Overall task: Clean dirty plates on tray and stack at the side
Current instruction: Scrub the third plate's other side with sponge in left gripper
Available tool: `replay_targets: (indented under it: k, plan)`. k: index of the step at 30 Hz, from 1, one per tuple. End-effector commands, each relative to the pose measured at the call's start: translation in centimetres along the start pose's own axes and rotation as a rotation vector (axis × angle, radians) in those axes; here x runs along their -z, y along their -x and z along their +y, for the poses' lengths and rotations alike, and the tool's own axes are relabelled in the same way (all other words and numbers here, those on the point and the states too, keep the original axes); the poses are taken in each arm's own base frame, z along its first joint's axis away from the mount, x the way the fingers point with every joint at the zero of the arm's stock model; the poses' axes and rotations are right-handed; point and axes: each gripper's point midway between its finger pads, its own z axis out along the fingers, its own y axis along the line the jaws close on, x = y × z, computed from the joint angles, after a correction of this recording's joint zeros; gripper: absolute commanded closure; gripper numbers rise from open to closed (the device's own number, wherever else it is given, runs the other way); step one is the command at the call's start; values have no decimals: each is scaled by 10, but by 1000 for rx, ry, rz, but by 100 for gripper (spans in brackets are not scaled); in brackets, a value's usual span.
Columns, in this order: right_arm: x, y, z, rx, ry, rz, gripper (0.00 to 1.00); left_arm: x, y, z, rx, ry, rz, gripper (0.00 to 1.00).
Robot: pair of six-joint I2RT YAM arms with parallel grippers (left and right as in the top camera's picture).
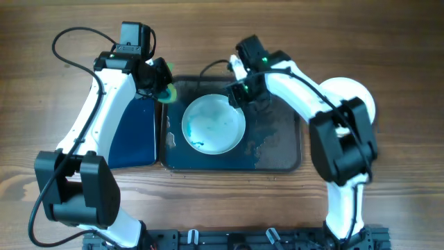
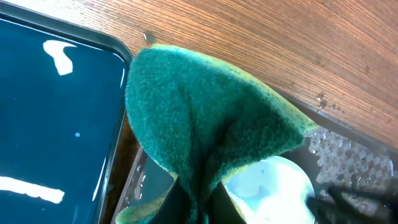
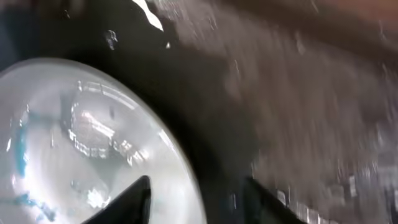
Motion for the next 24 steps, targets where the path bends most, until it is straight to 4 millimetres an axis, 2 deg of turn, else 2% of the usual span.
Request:
replay_targets:
  k: [1, 6, 10, 13, 14, 15, 20, 23, 24]
  plan:
    - [-16, 3, 16, 127, 93, 30, 67, 4, 2, -1, 6, -2, -19, 96]
    - [-17, -10, 15, 54, 93, 86, 96, 4, 2, -2, 6, -2, -19, 96]
    - [-17, -15, 13, -102, 78, 113, 96, 4, 2, -1, 6, -1, -17, 96]
    - [-19, -24, -11, -492, -86, 120, 96, 4, 0, -3, 8, -6, -11, 96]
    - [-21, -30, -14, -601, -108, 131, 96, 4, -2, -5, 10, -12, -2, 96]
    - [-24, -35, -14, -636, -108, 142, 96, 3, -6, -8, 3, -20, 12, 96]
    - [-35, -50, -16, -608, -112, 171, 96, -4, -35, -32, -75, -32, 60, 96]
    - [-36, -49, -14, -575, -94, 169, 96, -19, -55, -46, -131, -45, 66, 96]
    - [-37, -47, -11, -556, -74, 168, 95, -32, -60, -42, -123, -10, 42, 96]
